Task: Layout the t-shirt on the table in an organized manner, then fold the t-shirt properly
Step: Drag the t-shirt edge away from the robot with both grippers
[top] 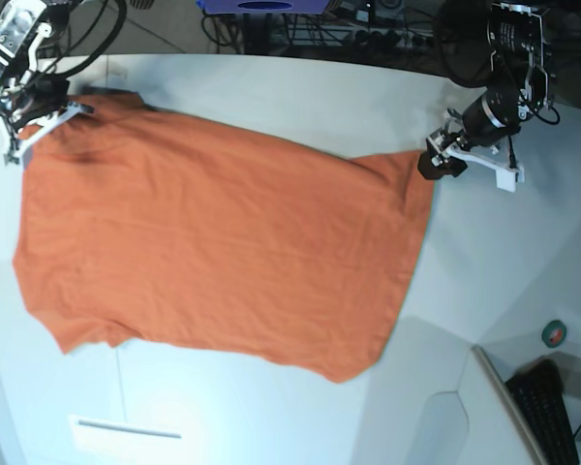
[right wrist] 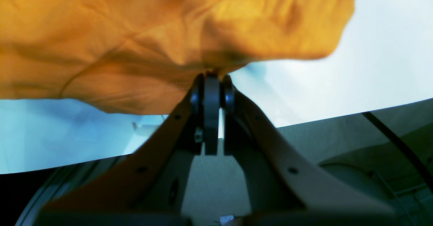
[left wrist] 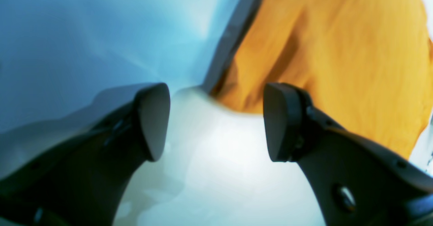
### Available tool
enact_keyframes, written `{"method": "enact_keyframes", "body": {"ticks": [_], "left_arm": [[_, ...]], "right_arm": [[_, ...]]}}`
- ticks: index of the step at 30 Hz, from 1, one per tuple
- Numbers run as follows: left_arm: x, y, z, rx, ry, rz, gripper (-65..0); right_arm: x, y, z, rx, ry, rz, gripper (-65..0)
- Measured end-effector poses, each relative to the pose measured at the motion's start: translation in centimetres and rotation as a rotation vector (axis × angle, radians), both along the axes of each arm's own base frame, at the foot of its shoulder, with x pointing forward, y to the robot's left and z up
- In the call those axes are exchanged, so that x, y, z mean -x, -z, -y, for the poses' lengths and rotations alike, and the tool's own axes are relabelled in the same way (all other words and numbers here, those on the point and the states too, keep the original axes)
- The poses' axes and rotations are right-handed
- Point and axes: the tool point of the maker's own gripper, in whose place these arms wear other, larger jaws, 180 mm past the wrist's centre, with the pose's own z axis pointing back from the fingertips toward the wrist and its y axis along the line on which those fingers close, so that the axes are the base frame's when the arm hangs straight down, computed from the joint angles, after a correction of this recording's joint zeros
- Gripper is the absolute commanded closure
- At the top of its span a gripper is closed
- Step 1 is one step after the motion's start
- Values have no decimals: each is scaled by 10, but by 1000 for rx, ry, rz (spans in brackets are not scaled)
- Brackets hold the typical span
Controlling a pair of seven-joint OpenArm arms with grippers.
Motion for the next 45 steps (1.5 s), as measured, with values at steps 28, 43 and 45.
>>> {"method": "enact_keyframes", "body": {"ticks": [28,43,45], "left_arm": [[12,-13,20,0,243,-130,0],[34,-18,32,-1,281,-141,0],[28,-27,36,-3,294,-107,0]], "right_arm": [[8,-12,10,47,-7,3,0],[53,-3,12,40,23,-95,0],[46,-14,17,69,17,-66,0]]}}
